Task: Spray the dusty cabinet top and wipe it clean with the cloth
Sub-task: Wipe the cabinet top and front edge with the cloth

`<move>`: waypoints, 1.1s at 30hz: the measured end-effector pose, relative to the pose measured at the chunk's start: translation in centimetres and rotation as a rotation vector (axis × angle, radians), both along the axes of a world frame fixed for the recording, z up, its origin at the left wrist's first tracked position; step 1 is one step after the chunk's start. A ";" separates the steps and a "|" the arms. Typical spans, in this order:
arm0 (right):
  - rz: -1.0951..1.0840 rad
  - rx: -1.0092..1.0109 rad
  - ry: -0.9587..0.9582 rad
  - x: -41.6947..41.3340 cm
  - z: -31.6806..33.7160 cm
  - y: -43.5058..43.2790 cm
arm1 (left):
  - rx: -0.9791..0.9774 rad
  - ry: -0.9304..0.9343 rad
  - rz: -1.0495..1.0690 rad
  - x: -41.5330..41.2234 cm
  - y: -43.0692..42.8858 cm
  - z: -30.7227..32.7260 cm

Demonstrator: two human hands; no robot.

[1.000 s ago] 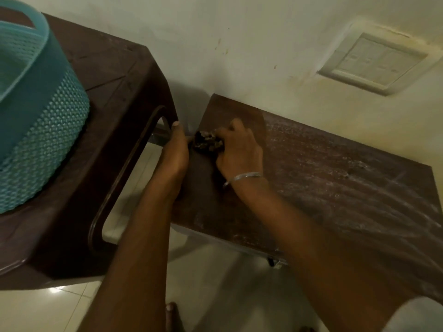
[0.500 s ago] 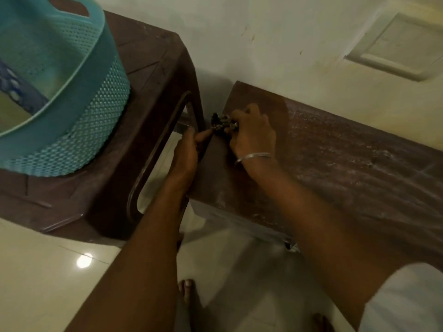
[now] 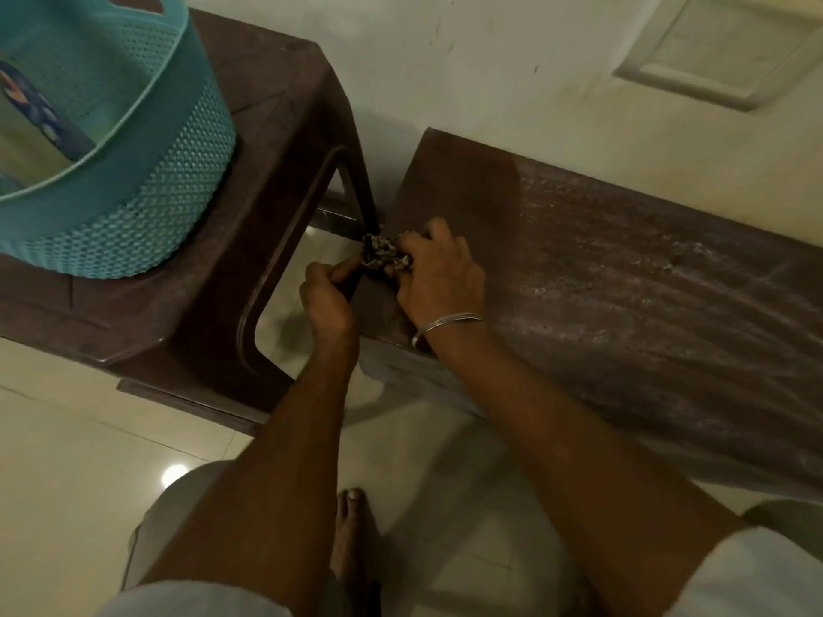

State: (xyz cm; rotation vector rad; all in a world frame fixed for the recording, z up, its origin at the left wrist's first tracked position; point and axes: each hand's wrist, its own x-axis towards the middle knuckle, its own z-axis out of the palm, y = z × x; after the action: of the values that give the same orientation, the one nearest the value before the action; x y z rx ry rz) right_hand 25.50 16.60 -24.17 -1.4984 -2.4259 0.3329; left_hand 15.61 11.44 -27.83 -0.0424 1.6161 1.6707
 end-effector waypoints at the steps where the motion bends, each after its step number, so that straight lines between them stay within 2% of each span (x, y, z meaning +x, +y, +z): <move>1: 0.001 -0.005 -0.001 0.1 0.0 0.1 | 0.014 0.008 0.019 0.4 -0.1 0.0; 7: -0.028 -0.005 -0.032 -0.2 0.3 0.3 | 0.055 0.040 0.056 0.9 -0.2 -0.6; 10: -0.033 0.002 -0.030 0.2 0.2 -1.9 | 0.054 0.029 0.003 0.2 -0.1 -1.5; 11: -0.011 0.006 -0.033 0.7 0.0 -2.7 | 0.043 0.092 -0.039 0.0 0.0 -2.0; 14: 0.056 0.002 -0.021 2.0 -0.1 -4.0 | -0.129 0.577 -0.363 -0.5 -0.5 -2.6; 16: 0.051 -0.006 -0.026 2.1 0.0 -3.6 | -0.110 0.715 -0.471 -0.8 -0.7 -2.5; 19: -0.015 0.018 -0.049 1.5 -0.1 -3.8 | 0.087 0.680 -0.475 -0.6 -0.8 -1.7; 24: 0.023 0.065 -0.049 2.7 -0.4 -6.7 | 0.060 0.540 -0.416 -0.5 -0.4 -1.7; 25: 0.038 0.078 -0.064 3.0 -0.4 -6.9 | 0.057 0.578 -0.414 -0.4 -0.4 -1.6; 29: -0.008 0.097 -0.089 2.7 -0.3 -5.5 | -0.015 0.946 -0.349 0.5 -1.1 -1.2; 33: -0.072 0.084 -0.060 2.0 -0.1 -4.7 | -0.135 1.195 -0.407 1.0 -1.2 -0.3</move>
State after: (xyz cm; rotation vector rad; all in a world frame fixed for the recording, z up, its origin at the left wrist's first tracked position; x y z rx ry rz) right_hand 27.50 11.88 -24.25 -1.5758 -2.3922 0.1713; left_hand 16.62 10.23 -28.10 1.3423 2.3231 1.2643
